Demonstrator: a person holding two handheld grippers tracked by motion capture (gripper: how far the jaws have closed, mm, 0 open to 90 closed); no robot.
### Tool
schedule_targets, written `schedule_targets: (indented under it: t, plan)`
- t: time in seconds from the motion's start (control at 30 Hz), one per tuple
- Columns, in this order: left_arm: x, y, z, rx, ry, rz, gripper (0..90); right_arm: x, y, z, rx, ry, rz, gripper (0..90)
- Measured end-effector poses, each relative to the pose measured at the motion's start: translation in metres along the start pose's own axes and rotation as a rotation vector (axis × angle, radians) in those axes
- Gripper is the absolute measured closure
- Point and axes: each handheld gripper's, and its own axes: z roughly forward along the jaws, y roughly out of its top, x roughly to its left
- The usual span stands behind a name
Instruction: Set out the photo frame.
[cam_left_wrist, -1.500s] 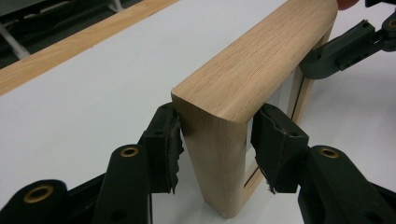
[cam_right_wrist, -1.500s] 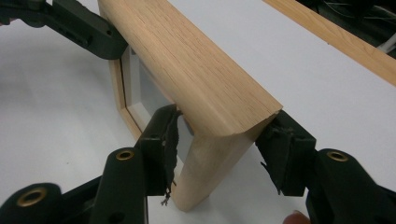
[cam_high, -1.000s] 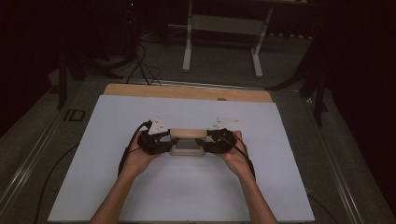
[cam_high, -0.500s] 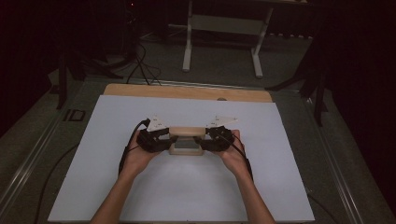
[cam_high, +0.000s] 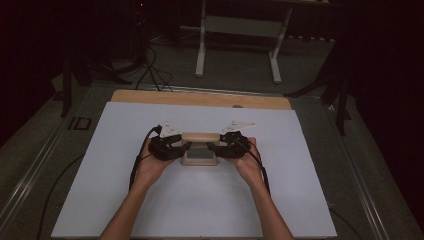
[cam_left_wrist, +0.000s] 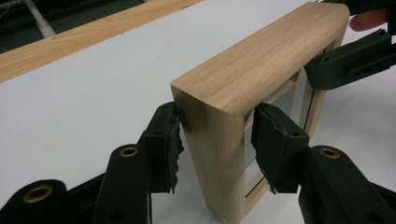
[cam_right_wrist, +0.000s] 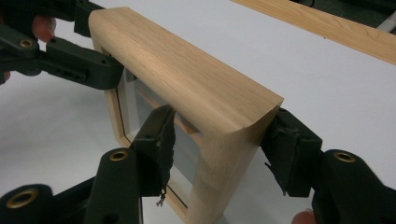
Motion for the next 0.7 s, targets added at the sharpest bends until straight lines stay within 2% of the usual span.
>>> schedule_targets:
  t: [0.13, 0.33, 0.53, 0.7]
  plan:
    - [0.0007, 0.0003, 0.0021, -0.004, 0.006, -0.02, 52.4, -0.0018, 0.0013, 0.002, 0.001, -0.003, 0.011, 44.7]
    - [0.0031, 0.0011, 0.0047, 0.001, 0.007, -0.028, 52.4, -0.002, 0.0019, 0.0044, -0.002, -0.023, 0.025, 44.1]
    - [0.0059, 0.0034, 0.0065, -0.001, -0.008, -0.014, 52.4, -0.0024, 0.0013, 0.0038, 0.005, -0.04, 0.026, 44.4]
    - [0.0093, 0.0047, 0.0081, -0.008, -0.025, -0.018, 52.7, -0.0027, 0.0012, 0.0041, 0.005, -0.046, 0.032, 43.3]
